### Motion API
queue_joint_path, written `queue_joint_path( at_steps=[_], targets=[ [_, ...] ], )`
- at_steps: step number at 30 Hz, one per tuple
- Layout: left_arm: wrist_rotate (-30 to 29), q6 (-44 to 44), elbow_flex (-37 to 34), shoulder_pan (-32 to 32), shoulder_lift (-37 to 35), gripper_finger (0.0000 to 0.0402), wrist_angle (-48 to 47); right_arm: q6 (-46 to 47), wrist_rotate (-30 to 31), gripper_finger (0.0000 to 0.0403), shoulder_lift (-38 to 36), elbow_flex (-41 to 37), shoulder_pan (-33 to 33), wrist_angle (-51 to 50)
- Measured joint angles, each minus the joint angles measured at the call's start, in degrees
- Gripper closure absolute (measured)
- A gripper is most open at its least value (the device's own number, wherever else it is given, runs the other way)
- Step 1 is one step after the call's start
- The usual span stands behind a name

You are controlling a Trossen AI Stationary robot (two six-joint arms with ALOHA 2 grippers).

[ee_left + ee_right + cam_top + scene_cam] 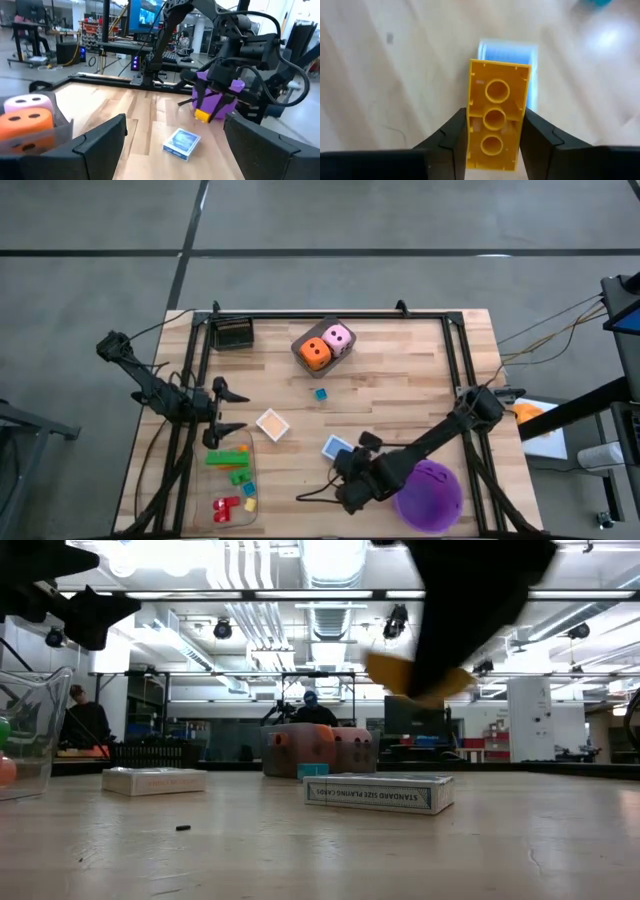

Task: Pick & Place Toys
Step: Put the yellow game piece into the transparent bin

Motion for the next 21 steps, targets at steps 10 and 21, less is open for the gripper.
queue_joint_path(
  at_steps=[10, 21],
  targets=[
    [0.0, -8.4, 0.0, 0.0, 1.0, 0.0064, 2.1, -15.8, 19.0, 0.0275, 2.5, 5.0, -3.9, 0.1],
    [0.0, -12.6, 0.1, 2.8, 10.3, 0.0064, 11.3, -32.3, 29.5, 0.0275, 7.6, 10.5, -9.4, 2.7]
  ],
)
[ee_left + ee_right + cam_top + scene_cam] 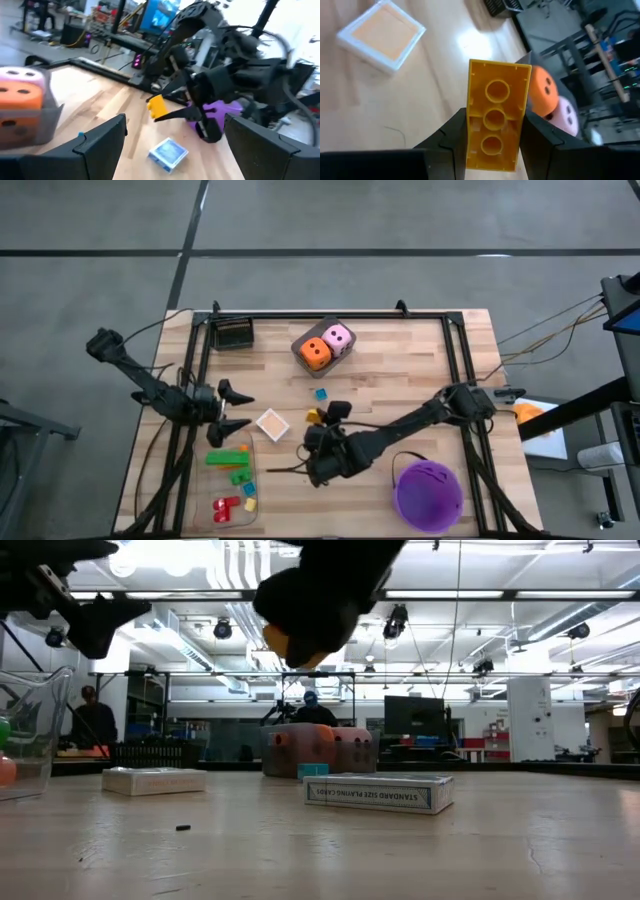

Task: Pick & Place Toys
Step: Put the yellow game piece into the transparent bin

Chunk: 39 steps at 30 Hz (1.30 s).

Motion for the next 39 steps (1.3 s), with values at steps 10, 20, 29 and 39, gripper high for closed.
queue_joint_path(
  at_steps=[10, 20, 29, 39],
  targets=[
    [5.1, -2.6, 4.4, 6.1, 14.4, 0.0064, 1.2, -11.6, 1.1, 0.0275, 4.9, 6.8, -1.4, 3.5],
    [5.6, -6.2, 11.2, 9.8, 28.3, 0.0064, 1.2, -21.2, 3.0, 0.0275, 10.7, 15.1, -1.8, 5.5],
    [9.3, -12.5, 13.6, 14.2, 36.0, 0.0064, 1.0, -25.1, 3.5, 0.0275, 13.4, 20.3, -3.1, 5.4],
    [10.5, -12.9, 13.3, 16.6, 36.6, 0.0070, 0.9, -25.5, 3.5, 0.0275, 13.4, 20.5, -3.3, 5.6]
  ],
)
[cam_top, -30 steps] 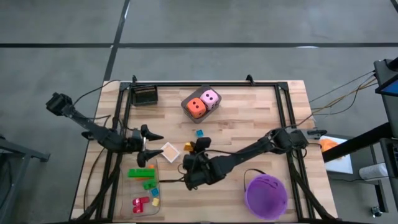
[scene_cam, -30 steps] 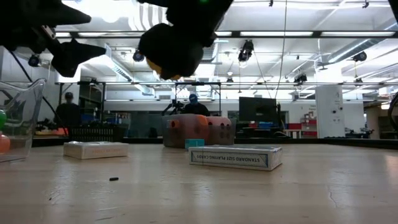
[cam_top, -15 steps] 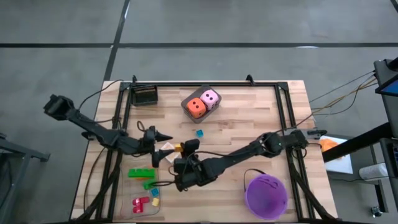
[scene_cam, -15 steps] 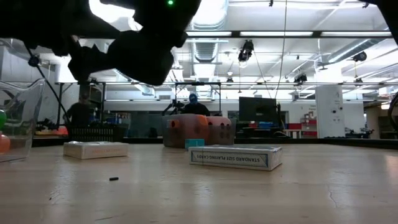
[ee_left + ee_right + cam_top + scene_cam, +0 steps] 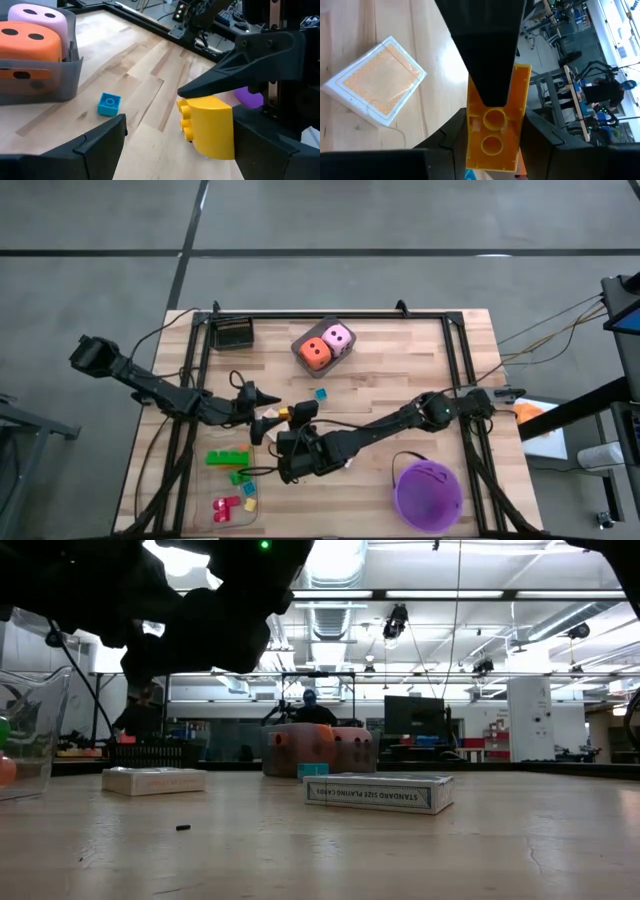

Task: Pick & Place Toys
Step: Put the yellow game piece into the transparent bin

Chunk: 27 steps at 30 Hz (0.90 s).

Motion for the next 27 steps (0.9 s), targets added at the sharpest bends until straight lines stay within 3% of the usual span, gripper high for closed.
queue_joint_path(
  at_steps=[6, 17, 27],
  targets=[
    [0.2, 0.0, 0.0, 0.0, 0.0, 0.0144, 0.2, -0.1, -0.4, 0.0275, 0.0, 0.0, -0.1, 0.6],
    [-0.3, 2.0, 0.0, 0.0, -0.1, 0.0356, 0.2, -0.4, -0.1, 0.0275, 0.0, -0.2, -0.5, 1.0],
    [0.6, 2.7, -0.2, 0.0, -0.1, 0.0357, 0.0, -0.5, -0.3, 0.0275, 0.0, -0.3, -0.4, 1.2]
  ],
)
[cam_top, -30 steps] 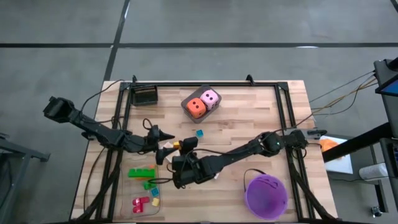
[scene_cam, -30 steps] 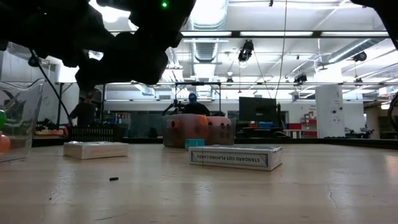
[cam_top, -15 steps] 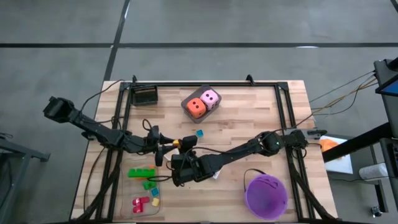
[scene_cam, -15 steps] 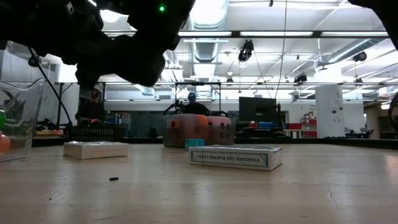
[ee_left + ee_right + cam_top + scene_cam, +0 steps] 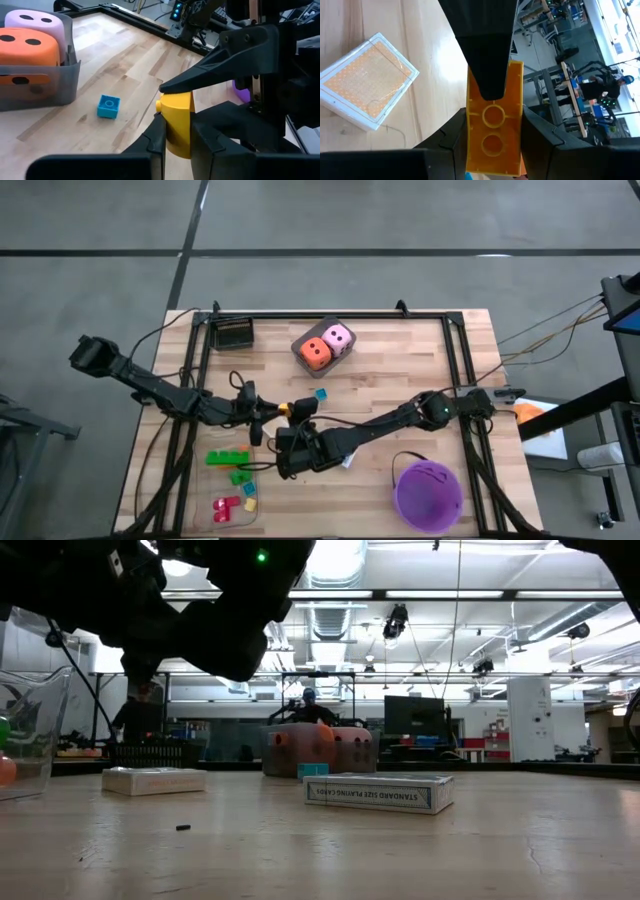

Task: Pick & Place Toys
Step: Put the yellow game piece into the transparent bin

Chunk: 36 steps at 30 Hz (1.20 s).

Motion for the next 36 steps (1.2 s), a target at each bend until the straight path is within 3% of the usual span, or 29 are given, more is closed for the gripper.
queue_joint_path(
  at_steps=[4, 11, 15, 27, 31, 36],
  targets=[
    [0.2, 0.4, 0.0, 0.0, 0.0, 0.0357, 0.0, 0.0, 1.1, 0.0269, 0.0, 0.0, 0.0, 0.0],
    [2.7, 3.0, -0.1, 0.0, 0.0, 0.0357, -1.1, 1.7, 4.4, 0.0089, -0.1, -0.3, 0.6, 0.0],
    [2.7, 2.8, -0.1, 0.0, -0.3, 0.0357, -2.1, 2.9, 4.8, 0.0028, -0.1, -0.3, 0.9, -1.6],
    [2.4, 4.1, -0.1, -1.4, -10.1, 0.0358, -9.4, 9.9, -0.1, 0.0013, -0.2, -0.6, 2.7, -9.2],
    [2.2, 5.7, -0.1, -3.2, -14.3, 0.0358, -12.6, 10.2, -7.4, 0.0013, -0.2, -0.8, 3.1, -7.5],
    [1.6, 10.3, -0.1, -6.9, -19.2, 0.0358, -15.3, 5.7, -19.2, 0.0012, -0.2, -2.7, 4.0, 2.9]
  ],
)
